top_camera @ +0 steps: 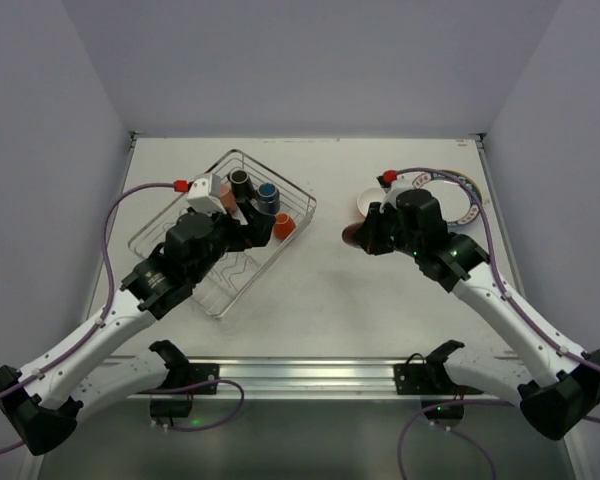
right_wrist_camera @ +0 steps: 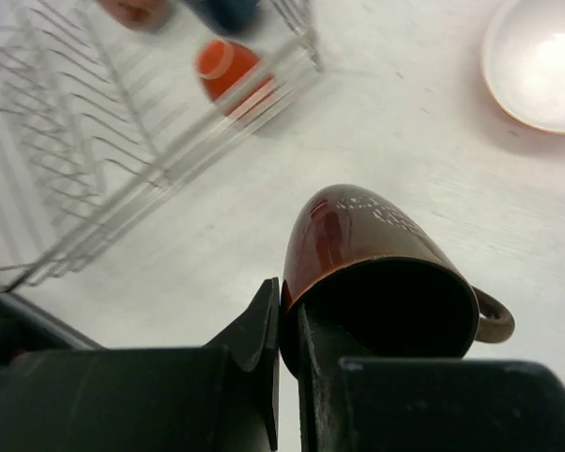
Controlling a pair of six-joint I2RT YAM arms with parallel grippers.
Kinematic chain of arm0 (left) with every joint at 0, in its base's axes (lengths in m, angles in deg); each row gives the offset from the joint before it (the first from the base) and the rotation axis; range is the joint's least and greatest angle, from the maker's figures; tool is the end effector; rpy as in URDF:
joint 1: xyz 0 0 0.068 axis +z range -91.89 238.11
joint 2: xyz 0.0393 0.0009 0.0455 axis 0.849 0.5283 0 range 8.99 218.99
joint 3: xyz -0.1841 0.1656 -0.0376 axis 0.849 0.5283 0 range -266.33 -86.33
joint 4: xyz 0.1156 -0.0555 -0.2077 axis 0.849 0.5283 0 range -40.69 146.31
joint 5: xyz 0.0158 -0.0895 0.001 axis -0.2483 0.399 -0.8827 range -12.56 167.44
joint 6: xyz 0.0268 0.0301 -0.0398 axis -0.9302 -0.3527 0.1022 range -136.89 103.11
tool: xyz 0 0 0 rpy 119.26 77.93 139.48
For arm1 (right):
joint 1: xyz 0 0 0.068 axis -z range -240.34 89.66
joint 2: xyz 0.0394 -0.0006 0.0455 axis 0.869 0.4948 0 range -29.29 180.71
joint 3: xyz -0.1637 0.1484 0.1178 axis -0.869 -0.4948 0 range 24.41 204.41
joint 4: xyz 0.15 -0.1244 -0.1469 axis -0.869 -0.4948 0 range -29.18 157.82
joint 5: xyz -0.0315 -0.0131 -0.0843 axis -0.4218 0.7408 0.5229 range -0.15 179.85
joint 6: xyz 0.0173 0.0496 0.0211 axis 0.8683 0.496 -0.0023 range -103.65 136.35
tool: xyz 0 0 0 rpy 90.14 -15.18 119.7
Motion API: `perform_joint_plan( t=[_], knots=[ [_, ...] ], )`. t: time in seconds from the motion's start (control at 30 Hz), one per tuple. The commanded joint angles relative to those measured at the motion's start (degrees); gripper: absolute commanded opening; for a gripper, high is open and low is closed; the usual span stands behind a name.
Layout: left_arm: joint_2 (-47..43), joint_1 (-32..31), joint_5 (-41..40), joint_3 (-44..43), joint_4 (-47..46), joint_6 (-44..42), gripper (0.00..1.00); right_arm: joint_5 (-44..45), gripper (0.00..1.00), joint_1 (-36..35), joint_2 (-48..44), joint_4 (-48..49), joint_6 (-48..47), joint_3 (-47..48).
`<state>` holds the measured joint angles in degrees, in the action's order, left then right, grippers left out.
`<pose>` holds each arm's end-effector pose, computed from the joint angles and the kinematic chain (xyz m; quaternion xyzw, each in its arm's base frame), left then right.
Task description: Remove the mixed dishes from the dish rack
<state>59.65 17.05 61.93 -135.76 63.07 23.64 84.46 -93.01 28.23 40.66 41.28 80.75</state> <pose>0.1602 -0.1256 0.3260 -0.0785 0.7864 -0.3131 0.5266 0.1816 0.1209 0.3181 -0.0818 0.8542 0.2819 0.4291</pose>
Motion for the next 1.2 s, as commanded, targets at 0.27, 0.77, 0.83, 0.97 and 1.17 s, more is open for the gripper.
perform_joint_plan(
  t=[0.27,0.77,0.83,0.97,1.17],
  knots=[
    [-5.48,-0.25,-19.82,-6.29,22.53,-19.88,1.0,17.34,0.0,-4.24,30.18,-23.29,-11.56,21.26],
    [-4.07,-0.25,-18.42,-1.63,20.61,-22.34,1.0,11.9,0.01,-4.69,45.32,-16.44,-12.36,23.21],
    [-3.9,-0.25,-18.59,-1.63,20.61,-22.25,1.0,11.63,0.14,-4.69,45.66,-16.52,-12.45,23.55],
    [-3.28,-0.25,-18.77,-2.33,21.13,-21.29,1.0,11.89,0.32,-4.69,44.18,-17.4,-12.36,23.56],
    [0.84,0.1,-20.61,-5.32,23.5,-17.51,1.0,10.75,0.52,-4.69,37.15,-16.44,-12.18,21.71]
  ],
)
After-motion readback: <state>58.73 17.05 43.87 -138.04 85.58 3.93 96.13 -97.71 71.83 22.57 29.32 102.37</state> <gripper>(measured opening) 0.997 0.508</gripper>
